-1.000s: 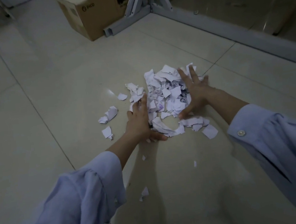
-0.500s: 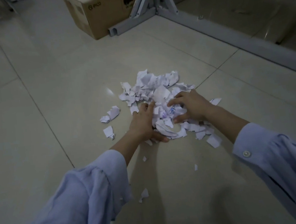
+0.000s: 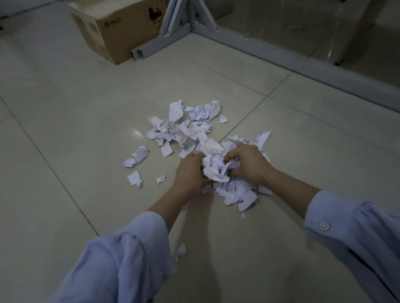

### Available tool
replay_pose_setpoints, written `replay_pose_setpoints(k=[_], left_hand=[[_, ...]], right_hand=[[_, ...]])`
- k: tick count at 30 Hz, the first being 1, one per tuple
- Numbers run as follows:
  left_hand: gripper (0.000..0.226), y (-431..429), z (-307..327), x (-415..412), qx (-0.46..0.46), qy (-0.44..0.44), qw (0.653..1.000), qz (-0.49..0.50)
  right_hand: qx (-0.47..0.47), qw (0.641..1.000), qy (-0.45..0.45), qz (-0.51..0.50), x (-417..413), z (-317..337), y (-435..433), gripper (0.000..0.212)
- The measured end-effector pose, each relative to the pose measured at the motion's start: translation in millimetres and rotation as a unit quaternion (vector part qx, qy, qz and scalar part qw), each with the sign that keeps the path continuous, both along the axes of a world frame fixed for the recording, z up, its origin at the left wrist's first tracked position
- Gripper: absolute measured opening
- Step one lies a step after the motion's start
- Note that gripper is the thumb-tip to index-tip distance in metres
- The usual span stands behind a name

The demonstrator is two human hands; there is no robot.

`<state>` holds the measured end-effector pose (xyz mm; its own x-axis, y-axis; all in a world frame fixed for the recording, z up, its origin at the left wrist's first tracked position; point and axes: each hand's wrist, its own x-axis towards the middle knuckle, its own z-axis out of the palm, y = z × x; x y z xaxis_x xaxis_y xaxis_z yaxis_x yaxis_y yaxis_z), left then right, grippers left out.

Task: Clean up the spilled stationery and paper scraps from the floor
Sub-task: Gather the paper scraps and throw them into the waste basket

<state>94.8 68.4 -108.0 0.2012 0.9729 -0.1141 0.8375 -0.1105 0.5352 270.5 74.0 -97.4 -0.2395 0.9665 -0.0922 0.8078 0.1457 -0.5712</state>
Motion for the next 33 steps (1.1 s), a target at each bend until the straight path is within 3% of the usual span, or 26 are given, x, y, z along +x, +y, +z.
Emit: replay_pose_setpoints(k=[7, 16, 33], left_hand=[[0.034, -13, 34, 23, -0.004, -0.022, 1.0, -0.014], [0.046, -25, 102, 58, 0.038, -0.034, 0.997, -0.061], [0.043, -69, 217, 171, 0.126, -0.057, 0.975, -0.176]], right_hand=[[-0.02, 0.996, 0.059, -0.06, 16, 25, -29, 0.014], [0.0, 0.993, 0.057, -0.104, 52, 94, -49, 0.021], [0.007, 0.972, 0.091, -0.217, 151, 218, -129, 0.034]])
